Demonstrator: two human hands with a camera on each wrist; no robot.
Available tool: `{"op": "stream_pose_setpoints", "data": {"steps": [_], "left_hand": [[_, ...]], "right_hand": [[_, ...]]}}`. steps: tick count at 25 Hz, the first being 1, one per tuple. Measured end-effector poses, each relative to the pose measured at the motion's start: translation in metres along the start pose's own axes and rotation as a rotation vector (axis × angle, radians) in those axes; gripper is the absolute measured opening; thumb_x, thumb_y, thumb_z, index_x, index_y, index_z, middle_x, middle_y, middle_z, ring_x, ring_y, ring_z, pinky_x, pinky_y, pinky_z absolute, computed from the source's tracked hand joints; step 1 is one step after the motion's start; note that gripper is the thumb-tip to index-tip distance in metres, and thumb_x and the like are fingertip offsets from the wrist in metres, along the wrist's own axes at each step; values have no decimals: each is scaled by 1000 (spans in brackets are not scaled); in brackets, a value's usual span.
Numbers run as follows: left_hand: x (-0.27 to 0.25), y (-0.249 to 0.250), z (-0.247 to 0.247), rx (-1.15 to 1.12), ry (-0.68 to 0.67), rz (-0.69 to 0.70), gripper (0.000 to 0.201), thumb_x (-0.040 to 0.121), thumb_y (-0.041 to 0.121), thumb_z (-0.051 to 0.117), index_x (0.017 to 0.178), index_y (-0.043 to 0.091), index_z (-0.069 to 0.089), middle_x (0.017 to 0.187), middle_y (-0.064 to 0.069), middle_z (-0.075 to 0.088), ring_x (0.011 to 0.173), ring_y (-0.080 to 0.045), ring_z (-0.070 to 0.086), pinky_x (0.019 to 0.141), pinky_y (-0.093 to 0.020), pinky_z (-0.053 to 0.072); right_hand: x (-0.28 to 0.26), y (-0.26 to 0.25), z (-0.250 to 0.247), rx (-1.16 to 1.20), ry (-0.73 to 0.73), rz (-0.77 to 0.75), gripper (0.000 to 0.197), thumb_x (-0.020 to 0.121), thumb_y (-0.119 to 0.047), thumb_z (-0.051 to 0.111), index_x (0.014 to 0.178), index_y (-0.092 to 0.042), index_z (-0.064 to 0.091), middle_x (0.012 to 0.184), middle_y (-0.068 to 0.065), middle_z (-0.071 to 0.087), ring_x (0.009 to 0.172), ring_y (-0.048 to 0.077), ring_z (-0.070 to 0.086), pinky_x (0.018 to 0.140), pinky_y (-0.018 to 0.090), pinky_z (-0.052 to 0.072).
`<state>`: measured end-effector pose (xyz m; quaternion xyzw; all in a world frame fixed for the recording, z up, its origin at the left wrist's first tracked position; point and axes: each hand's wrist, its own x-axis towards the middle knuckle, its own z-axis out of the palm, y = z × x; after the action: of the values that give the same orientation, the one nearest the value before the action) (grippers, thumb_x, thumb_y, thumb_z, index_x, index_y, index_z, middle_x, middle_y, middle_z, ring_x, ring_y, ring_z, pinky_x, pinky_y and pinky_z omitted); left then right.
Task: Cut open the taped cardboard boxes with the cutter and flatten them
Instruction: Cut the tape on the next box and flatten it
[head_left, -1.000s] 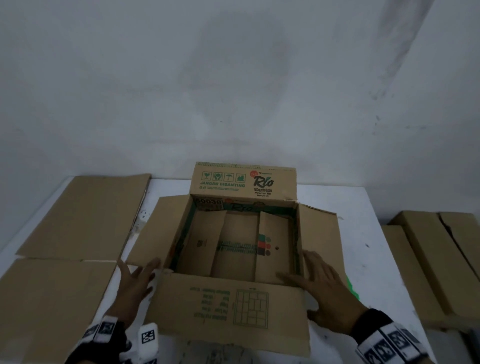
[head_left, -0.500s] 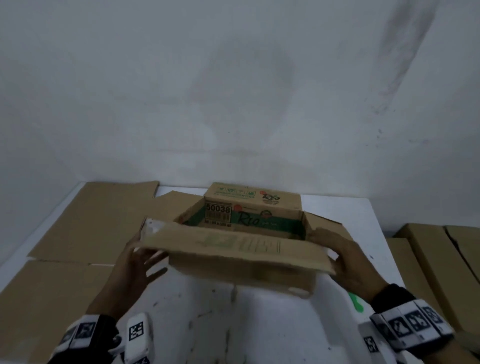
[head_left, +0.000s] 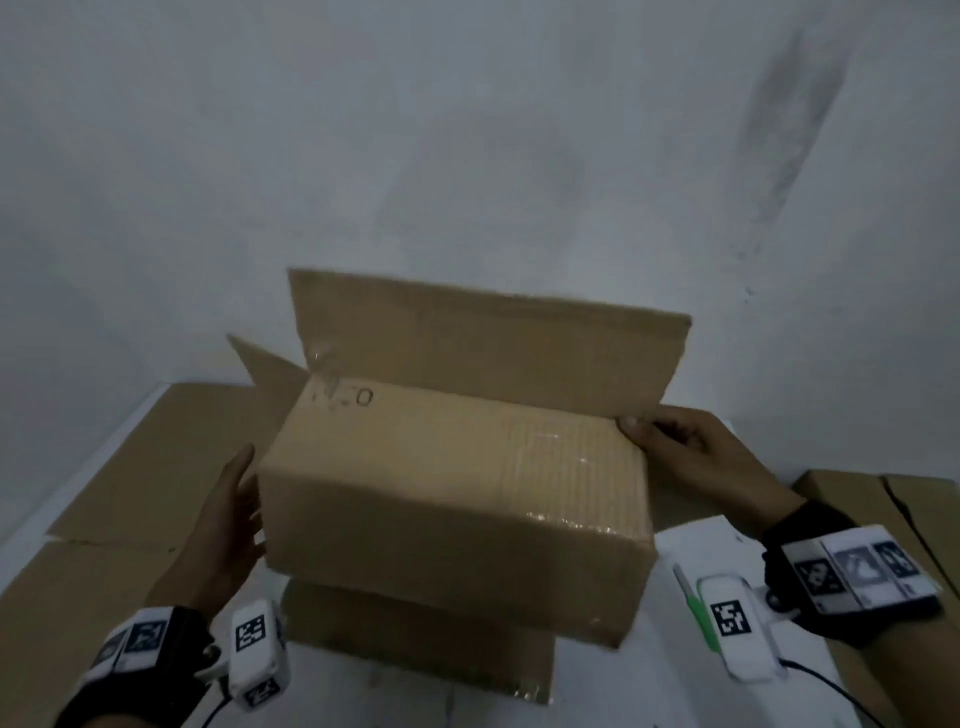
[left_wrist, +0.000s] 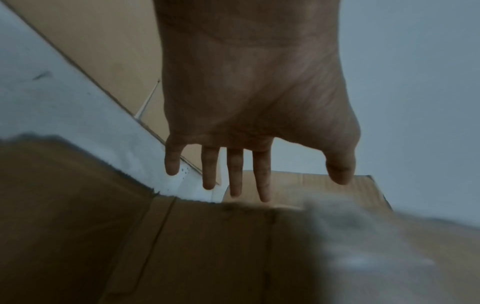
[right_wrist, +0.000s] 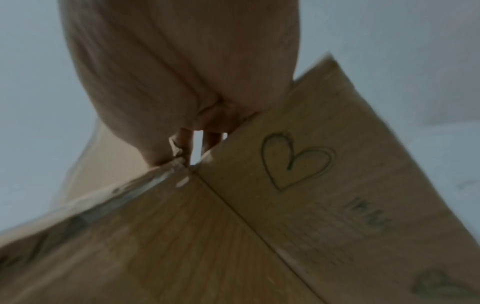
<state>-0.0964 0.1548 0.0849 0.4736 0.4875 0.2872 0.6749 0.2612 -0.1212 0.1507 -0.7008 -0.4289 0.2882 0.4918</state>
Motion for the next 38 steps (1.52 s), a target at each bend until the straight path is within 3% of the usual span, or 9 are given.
{"op": "stream_pose_setpoints", "data": {"steps": [3,7,12,15,21,28,32,35,38], "left_hand": [[-4,3,2,188,93,135,36,105,16,46,108,45,67,105,-6,58,92,6,58,93,-41,37],[-4,22,-6,251,-77,-18,61,80,80,49,123,37,57,118,13,60,112,-14,55,99,-46,38],[2,31,8,474,-160,-168,91,55,96,42,129,43,44,131,9,48,120,-19,45,96,-46,34],[17,29,22,582,-190,-252,79,78,91,29,139,43,39,135,9,46,132,-24,43,98,-47,33],[55,4,50,754,-168,-383,70,99,63,35,154,19,31,157,-8,35,141,-32,36,111,-54,34],[66,25,39,836,-355,-467,79,83,74,54,143,23,44,134,-13,54,114,-38,61,99,-55,50],[56,49,26,668,-363,-357,83,66,73,73,130,23,61,108,-13,72,81,-31,71,67,-41,58],[52,61,14,380,-359,-360,91,46,56,86,128,23,66,92,-10,70,60,-21,63,47,-27,46],[45,64,-2,94,-366,-280,85,60,53,74,134,14,63,125,-17,67,84,-26,67,67,-32,55]], "right_hand": [[22,6,0,160,-2,260,33,98,-42,56,88,-15,73,81,-4,74,77,9,68,74,25,48],[52,48,6,267,19,576,34,93,-44,65,107,-14,73,106,10,74,104,26,67,92,43,55],[71,98,30,119,-29,768,56,84,-53,72,115,-6,67,113,18,70,103,36,66,91,51,56],[85,121,40,-11,-35,767,42,89,-42,70,110,-6,68,115,16,67,111,37,62,102,51,49],[94,149,52,-180,241,739,48,93,-37,64,62,-2,55,75,18,63,76,31,61,72,38,49],[60,113,38,172,-110,773,50,83,-74,50,93,-26,61,104,6,67,100,22,60,94,38,42],[56,115,30,189,-245,696,104,34,-83,79,113,-16,69,108,8,75,106,27,66,88,35,50],[64,107,28,173,-133,674,84,54,-76,76,111,-15,71,109,11,74,106,30,66,87,36,51],[66,107,23,232,-20,719,76,66,-71,69,112,-10,69,105,16,72,99,36,66,85,40,51]]}}
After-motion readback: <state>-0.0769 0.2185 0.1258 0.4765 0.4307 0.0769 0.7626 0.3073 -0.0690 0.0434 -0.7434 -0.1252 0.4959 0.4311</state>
